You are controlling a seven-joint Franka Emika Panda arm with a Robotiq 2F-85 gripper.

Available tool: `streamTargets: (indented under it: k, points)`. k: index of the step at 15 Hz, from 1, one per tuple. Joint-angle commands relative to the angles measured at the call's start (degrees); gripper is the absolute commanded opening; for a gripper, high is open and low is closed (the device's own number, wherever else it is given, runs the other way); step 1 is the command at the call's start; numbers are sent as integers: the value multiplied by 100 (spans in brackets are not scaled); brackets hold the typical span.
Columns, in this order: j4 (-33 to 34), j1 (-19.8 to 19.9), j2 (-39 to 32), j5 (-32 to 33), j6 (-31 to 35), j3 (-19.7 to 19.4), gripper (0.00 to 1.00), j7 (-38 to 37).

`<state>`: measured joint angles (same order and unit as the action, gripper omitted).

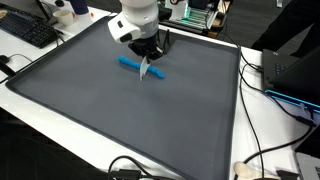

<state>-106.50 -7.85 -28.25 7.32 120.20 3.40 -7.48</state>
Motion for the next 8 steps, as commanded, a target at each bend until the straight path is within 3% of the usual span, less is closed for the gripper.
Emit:
streamTargets:
  k: [1,8]
  points:
    - [-74,20,-5,-107,-264,9,1,122]
    - [-45,31,109,-133,-611,35,1,174]
